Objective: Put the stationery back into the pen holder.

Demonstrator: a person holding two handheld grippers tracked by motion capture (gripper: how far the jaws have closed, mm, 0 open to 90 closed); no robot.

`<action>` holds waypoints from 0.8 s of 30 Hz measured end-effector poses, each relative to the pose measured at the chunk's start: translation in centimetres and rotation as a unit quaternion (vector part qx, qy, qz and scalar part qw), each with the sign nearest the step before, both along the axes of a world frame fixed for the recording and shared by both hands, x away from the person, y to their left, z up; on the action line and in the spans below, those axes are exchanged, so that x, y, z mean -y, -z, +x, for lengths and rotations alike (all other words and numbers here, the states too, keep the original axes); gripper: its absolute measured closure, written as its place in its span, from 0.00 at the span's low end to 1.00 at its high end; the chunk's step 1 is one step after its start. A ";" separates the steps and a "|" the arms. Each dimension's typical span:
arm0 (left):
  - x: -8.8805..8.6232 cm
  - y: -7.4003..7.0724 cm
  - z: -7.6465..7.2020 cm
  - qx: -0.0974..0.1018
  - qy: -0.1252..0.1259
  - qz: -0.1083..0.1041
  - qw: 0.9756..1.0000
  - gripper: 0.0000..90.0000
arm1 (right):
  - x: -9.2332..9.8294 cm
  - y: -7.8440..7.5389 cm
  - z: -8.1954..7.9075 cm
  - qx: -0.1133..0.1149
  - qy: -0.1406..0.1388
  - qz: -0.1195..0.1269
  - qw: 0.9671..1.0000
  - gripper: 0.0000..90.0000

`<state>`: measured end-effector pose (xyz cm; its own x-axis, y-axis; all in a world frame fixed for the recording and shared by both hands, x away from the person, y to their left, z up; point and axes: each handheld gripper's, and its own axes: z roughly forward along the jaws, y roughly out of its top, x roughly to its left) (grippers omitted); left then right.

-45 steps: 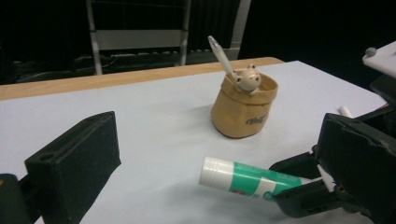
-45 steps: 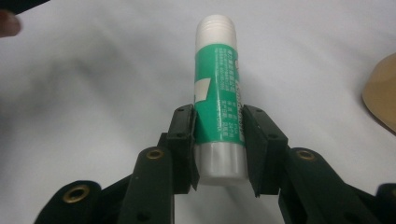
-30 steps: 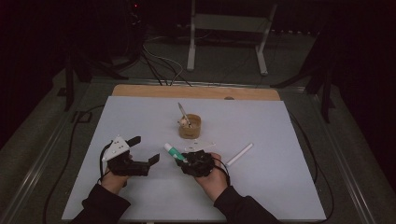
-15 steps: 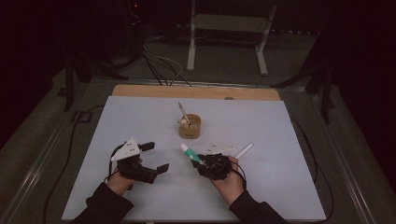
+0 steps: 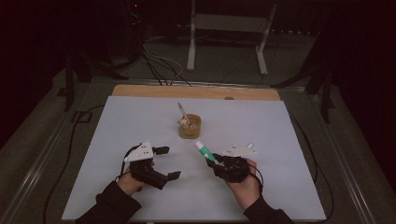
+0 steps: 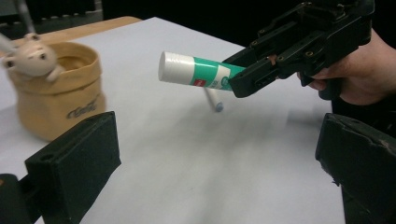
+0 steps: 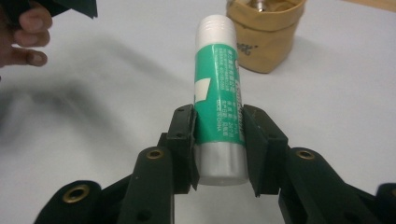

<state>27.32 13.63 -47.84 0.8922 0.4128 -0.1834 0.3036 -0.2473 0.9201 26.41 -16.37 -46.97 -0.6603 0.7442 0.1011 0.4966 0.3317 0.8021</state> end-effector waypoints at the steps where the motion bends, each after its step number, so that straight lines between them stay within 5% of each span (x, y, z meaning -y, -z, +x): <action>1: 0.2 0.0 0.1 -0.002 0.002 0.001 1.000 0.01 | 0.2 -0.1 -0.1 0.001 0.002 0.003 1.000 0.74; 9: 1.8 0.0 0.5 -0.020 0.021 -0.005 1.000 0.01 | 1.6 -0.4 -0.6 0.005 0.014 0.014 1.000 0.74; 15: 2.6 0.1 1.0 -0.030 0.024 -0.014 0.999 0.01 | 2.6 -0.8 -0.9 0.021 0.004 0.043 0.999 0.74; 24: 3.0 0.0 1.8 -0.043 0.009 -0.059 0.997 0.01 | 3.3 -1.2 -1.1 0.051 -0.021 0.105 0.993 0.74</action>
<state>29.09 10.62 -47.87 0.8780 0.3683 -0.3058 0.3794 -0.1457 0.9137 25.33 -19.68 -45.76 -0.7059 0.6846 0.1819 0.3977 0.1706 0.9015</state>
